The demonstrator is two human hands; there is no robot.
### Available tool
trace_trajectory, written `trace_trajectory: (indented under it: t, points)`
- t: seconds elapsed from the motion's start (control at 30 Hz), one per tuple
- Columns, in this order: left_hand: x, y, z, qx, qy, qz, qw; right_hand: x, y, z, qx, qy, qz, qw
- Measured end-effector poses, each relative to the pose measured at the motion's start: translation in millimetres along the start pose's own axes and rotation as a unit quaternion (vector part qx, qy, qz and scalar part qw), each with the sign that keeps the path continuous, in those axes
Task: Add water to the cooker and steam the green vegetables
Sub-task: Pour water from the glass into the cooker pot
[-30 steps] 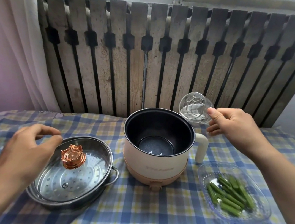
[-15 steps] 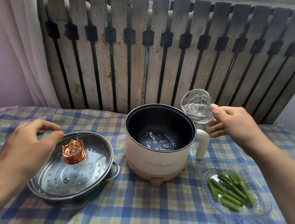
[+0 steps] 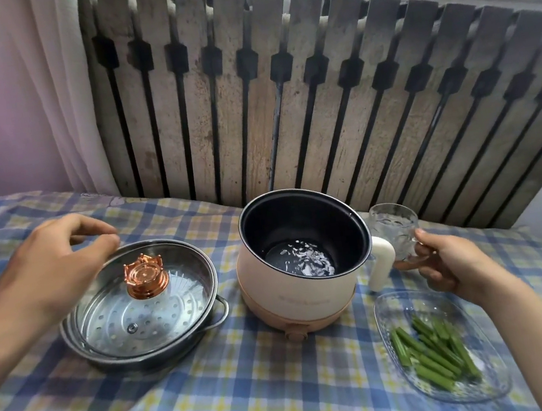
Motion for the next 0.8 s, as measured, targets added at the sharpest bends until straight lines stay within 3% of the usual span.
trace_trajectory:
  t: [0.2,0.3,0.43,0.53,0.6,0.67,0.73,0.8]
  points:
    - [7,1,-1,0.017,-0.016,-0.039,0.999,-4,-4,-14,-0.036,-0.062,0.032,0.997]
    - [10,0,3,0.032,-0.004,-0.053,0.998,-1,-9,-21,-0.070,-0.149,0.052,0.985]
    - [9,-6,11,0.066,0.022,-0.084,0.994,41,-40,-34,-0.162,-0.383,0.018,0.909]
    - [1,-6,11,0.069,0.025,-0.084,0.994,95,-86,-20,-0.219,-0.452,-0.111,0.858]
    - [0,-3,10,0.062,0.047,-0.079,0.994,115,-117,13,-0.138,-0.400,-0.177,0.889]
    - [3,0,9,0.066,0.078,-0.083,0.991,112,-151,64,0.039,-0.318,-0.184,0.929]
    - [9,1,9,0.084,0.100,-0.098,0.987,98,-190,124,0.208,-0.271,-0.181,0.922]
    - [11,1,6,0.103,0.115,-0.109,0.982,77,-214,175,0.307,-0.231,-0.172,0.907]
Point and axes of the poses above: each hand's wrist, its own y-axis towards the middle knuckle, its own z-axis out of the palm, x = y × z, the point moved 8 cm from there along y, towards the middle knuckle, and after that the axes turned 2 degrees about -y, right-handed, at the moved point
